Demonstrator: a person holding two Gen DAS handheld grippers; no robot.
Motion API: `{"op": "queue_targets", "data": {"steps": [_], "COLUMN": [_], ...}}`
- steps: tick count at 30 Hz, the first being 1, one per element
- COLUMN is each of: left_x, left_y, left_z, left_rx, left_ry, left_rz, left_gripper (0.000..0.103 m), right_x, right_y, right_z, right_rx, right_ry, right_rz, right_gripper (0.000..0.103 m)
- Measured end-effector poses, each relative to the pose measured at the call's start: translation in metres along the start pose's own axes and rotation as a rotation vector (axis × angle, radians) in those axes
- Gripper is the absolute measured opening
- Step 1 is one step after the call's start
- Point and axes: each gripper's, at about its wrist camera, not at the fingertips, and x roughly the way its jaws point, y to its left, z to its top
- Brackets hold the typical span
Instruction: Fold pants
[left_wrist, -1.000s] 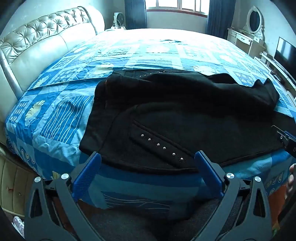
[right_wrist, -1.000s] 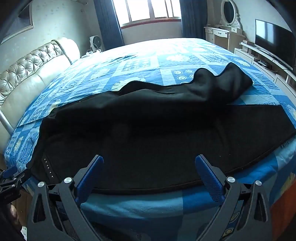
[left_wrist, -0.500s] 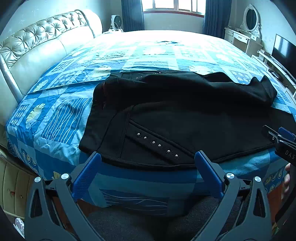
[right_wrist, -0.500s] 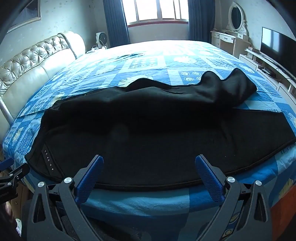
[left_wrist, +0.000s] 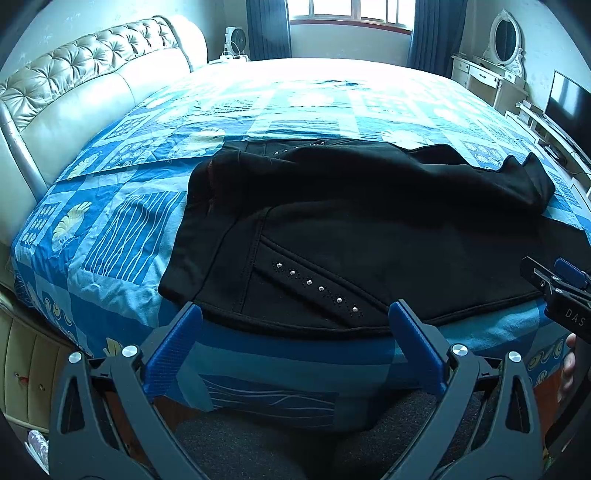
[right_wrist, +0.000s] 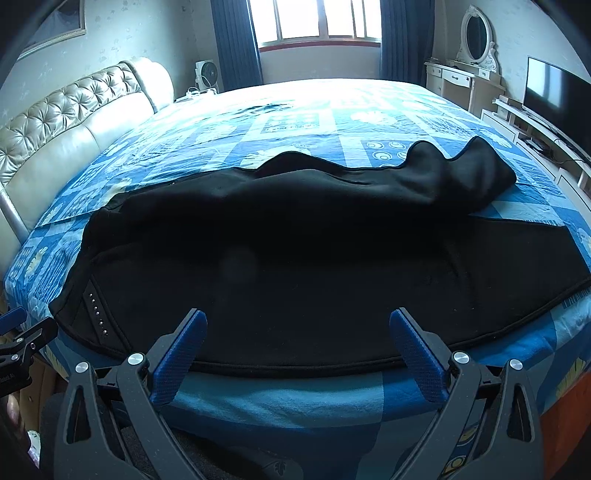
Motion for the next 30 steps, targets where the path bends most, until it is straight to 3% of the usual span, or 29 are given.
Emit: {"op": "queue_targets", "data": {"steps": [30], "left_x": [0.0042], "left_y": [0.0033], "left_z": [-0.0017], "left_rx": [-0.007], "left_ry": [0.008], "left_rz": [0.004], "left_gripper": [0.101], "right_x": [0.0066], "right_y": [0.0012], "right_z": [-0.0041], "right_rx": [-0.008], "right_ry": [0.016], "right_rz": [0.004], "right_gripper": [0.099]}}
